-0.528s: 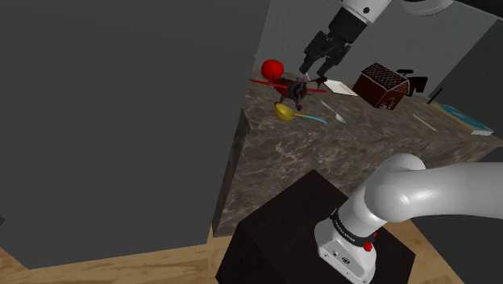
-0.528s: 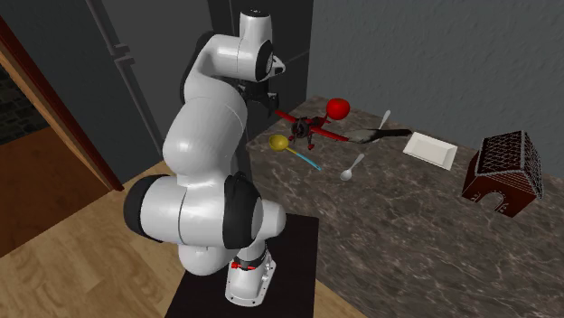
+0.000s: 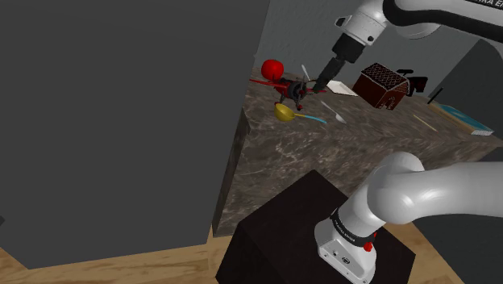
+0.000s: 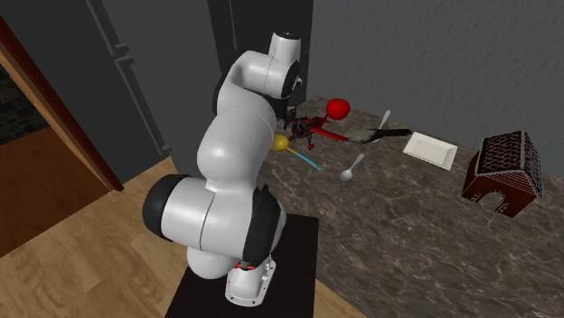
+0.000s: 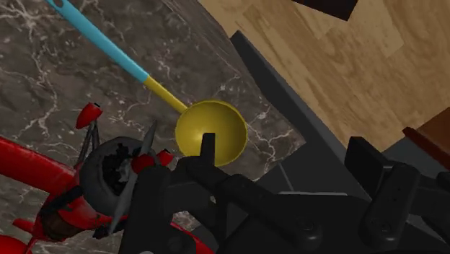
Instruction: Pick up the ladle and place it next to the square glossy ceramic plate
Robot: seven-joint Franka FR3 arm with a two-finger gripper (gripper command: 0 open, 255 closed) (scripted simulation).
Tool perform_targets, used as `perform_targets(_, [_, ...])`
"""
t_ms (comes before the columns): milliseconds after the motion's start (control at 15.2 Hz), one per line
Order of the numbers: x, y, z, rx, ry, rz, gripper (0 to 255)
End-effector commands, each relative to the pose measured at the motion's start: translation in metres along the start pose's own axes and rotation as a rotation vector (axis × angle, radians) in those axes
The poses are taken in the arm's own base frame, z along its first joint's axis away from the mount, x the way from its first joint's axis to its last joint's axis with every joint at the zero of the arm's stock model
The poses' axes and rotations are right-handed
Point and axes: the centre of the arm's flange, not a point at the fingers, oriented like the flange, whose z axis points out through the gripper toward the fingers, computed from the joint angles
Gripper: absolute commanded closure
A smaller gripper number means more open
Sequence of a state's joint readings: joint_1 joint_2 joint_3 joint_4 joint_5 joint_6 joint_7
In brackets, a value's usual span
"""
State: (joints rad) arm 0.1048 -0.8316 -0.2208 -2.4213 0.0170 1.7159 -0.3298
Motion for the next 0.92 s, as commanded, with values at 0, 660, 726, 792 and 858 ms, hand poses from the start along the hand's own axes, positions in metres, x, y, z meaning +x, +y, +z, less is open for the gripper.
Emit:
perform_targets(0, [-0.005,0.025,0.011,0.025,-0.026,-0.136,0])
perform_targets(660, [0.012,0.144,0.083,0.143,-0.152,-0.751,0])
perform_targets(726, [0.016,0.151,0.089,0.151,-0.161,-0.792,0])
perform_targets(792, [0.015,0.151,0.094,0.151,-0.161,-0.792,0])
perform_targets(858, [0.013,0.15,0.099,0.151,-0.161,-0.792,0])
